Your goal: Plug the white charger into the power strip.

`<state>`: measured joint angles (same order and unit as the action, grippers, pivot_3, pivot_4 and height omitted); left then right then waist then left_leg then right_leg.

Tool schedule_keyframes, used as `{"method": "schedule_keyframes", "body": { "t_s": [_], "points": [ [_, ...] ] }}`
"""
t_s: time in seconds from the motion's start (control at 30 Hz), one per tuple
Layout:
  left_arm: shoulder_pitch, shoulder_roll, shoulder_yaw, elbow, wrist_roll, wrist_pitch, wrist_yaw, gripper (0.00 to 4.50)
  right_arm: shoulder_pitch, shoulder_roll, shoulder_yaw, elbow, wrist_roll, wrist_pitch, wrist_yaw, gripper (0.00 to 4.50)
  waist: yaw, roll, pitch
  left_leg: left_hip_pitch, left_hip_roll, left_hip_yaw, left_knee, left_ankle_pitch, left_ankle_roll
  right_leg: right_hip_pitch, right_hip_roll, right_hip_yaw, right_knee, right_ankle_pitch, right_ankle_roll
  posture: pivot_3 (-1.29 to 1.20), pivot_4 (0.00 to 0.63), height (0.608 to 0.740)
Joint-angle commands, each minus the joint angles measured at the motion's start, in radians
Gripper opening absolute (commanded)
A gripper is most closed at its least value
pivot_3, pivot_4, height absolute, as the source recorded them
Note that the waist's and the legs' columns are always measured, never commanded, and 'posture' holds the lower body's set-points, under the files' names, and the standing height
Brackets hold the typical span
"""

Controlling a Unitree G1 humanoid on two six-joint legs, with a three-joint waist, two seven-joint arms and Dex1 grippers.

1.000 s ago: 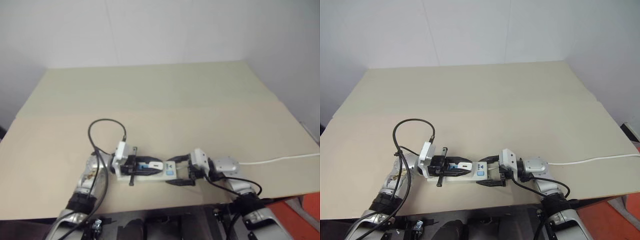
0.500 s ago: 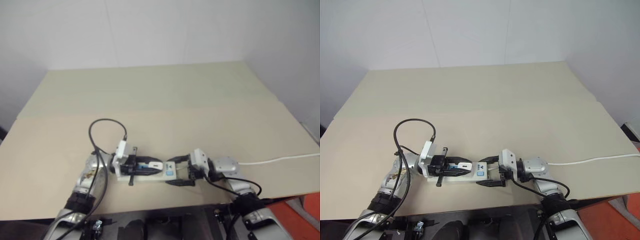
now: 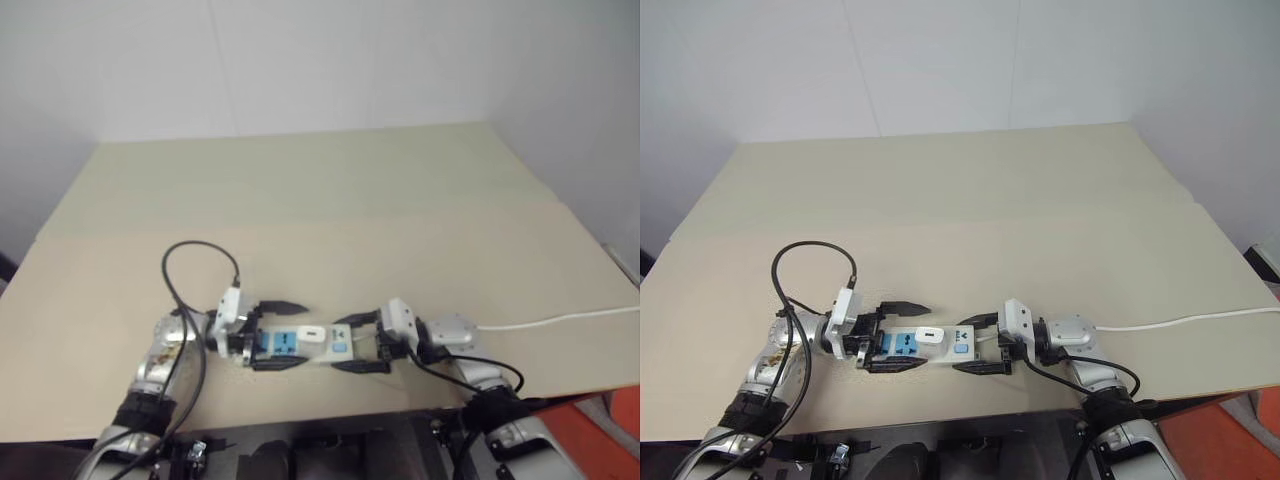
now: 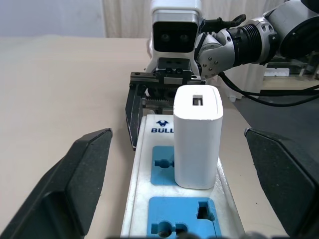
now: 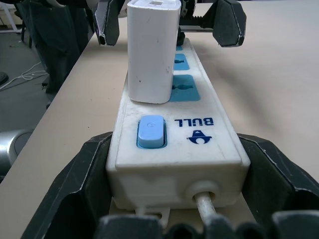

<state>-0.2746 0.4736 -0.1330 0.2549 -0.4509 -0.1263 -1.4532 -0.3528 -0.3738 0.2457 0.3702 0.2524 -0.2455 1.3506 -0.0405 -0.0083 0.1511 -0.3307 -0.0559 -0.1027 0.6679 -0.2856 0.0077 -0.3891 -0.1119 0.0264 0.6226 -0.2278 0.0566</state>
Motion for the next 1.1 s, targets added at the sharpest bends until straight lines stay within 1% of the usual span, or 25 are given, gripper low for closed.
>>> {"method": "schedule_keyframes", "body": {
  "t_s": [0.03,0.17,0.3,0.43,0.47,0.53,0.63,0.7,0.8,0.9,0.97,1.1],
  "points": [
    [0.028,0.026,-0.012,0.046,0.026,0.027,-0.032,4.47,0.010,-0.004,0.014,0.004,-0.006,0.006,0.019,3.42,0.000,0.000,0.000,0.000,0.000,0.000,0.000,0.000,0.000,0.000,0.000,0.000,0.000,0.000,0.000,0.00,0.150,0.740],
    [0.017,0.067,0.020,0.036,0.009,0.057,-0.046,4.47,0.006,-0.006,0.016,0.005,-0.006,0.006,0.022,3.42,-0.002,0.000,0.000,0.000,0.000,0.000,-0.001,0.000,0.000,0.000,0.000,0.000,0.000,0.000,0.000,0.00,0.150,0.740],
    [0.006,0.160,0.110,0.004,-0.090,0.149,-0.107,4.47,0.008,-0.007,0.014,0.002,-0.004,0.006,0.021,3.42,-0.004,-0.001,0.001,-0.001,0.000,0.000,-0.001,0.000,0.000,-0.002,0.001,0.000,0.000,-0.001,0.001,0.00,0.150,0.740],
    [-0.007,0.240,0.208,0.021,-0.101,0.137,-0.111,4.47,0.018,-0.004,0.007,-0.012,0.000,-0.002,0.010,3.42,-0.002,-0.007,0.005,-0.007,0.000,0.000,-0.001,0.000,0.000,-0.011,0.001,0.000,0.001,0.001,-0.002,0.00,0.150,0.740],
    [-0.010,0.253,0.231,0.040,-0.096,0.124,-0.109,4.50,0.019,-0.006,0.007,-0.017,0.000,0.000,0.011,4.14,-0.002,-0.007,0.005,-0.008,0.000,0.000,-0.001,0.000,0.000,-0.013,0.001,0.000,0.001,0.001,-0.003,0.00,0.150,0.740],
    [-0.012,0.271,0.262,0.068,-0.087,0.107,-0.107,4.50,0.021,-0.009,0.004,-0.031,0.012,0.013,0.022,4.48,-0.002,-0.007,0.005,-0.009,0.000,0.000,-0.002,0.000,-0.001,-0.014,0.000,0.000,0.001,0.002,-0.003,0.00,0.150,0.740],
    [0.001,0.287,0.292,0.087,-0.083,0.092,-0.111,4.50,0.029,-0.011,-0.015,-0.047,0.029,0.004,0.021,4.48,-0.001,-0.007,0.006,-0.011,0.000,0.000,-0.002,-0.001,-0.002,-0.016,0.001,0.000,0.001,0.002,-0.003,0.00,0.150,0.740],
    [0.017,0.291,0.309,0.075,-0.089,0.093,-0.104,4.50,0.038,-0.019,-0.042,-0.063,0.025,-0.037,-0.007,4.48,0.001,-0.007,0.006,-0.013,0.001,0.000,-0.003,-0.001,-0.003,-0.017,0.000,0.000,0.001,0.002,-0.003,0.00,0.150,0.740],
    [0.057,0.313,0.340,0.035,-0.106,0.116,-0.109,4.50,0.053,-0.097,-0.099,-0.126,0.076,-0.016,0.031,4.48,0.002,-0.007,0.006,-0.019,0.000,0.000,-0.003,-0.001,-0.003,-0.023,-0.001,0.000,0.001,0.002,-0.003,0.00,0.150,0.740],
    [0.112,0.364,0.385,0.017,-0.137,0.158,-0.145,4.50,0.073,-0.236,-0.179,-0.172,0.123,-0.020,0.094,4.48,0.005,-0.007,0.008,-0.030,-0.001,0.001,-0.001,-0.001,-0.003,-0.035,-0.001,0.001,0.003,0.002,-0.004,0.00,0.150,0.740],
    [0.140,0.386,0.411,0.013,-0.138,0.157,-0.149,4.50,0.088,-0.316,-0.221,-0.189,0.150,-0.015,0.128,4.48,0.009,-0.007,0.011,-0.032,-0.001,0.001,-0.001,-0.001,-0.004,-0.037,-0.001,0.001,0.002,0.002,-0.004,0.00,0.150,0.740],
    [0.173,0.409,0.444,0.002,-0.147,0.165,-0.159,4.50,0.127,-0.411,-0.278,-0.255,0.218,0.040,0.171,4.48,0.012,-0.007,0.011,-0.031,0.001,0.003,-0.001,-0.001,-0.003,-0.035,0.000,0.000,0.001,0.002,-0.004,0.00,0.150,0.740]
  ]
}}
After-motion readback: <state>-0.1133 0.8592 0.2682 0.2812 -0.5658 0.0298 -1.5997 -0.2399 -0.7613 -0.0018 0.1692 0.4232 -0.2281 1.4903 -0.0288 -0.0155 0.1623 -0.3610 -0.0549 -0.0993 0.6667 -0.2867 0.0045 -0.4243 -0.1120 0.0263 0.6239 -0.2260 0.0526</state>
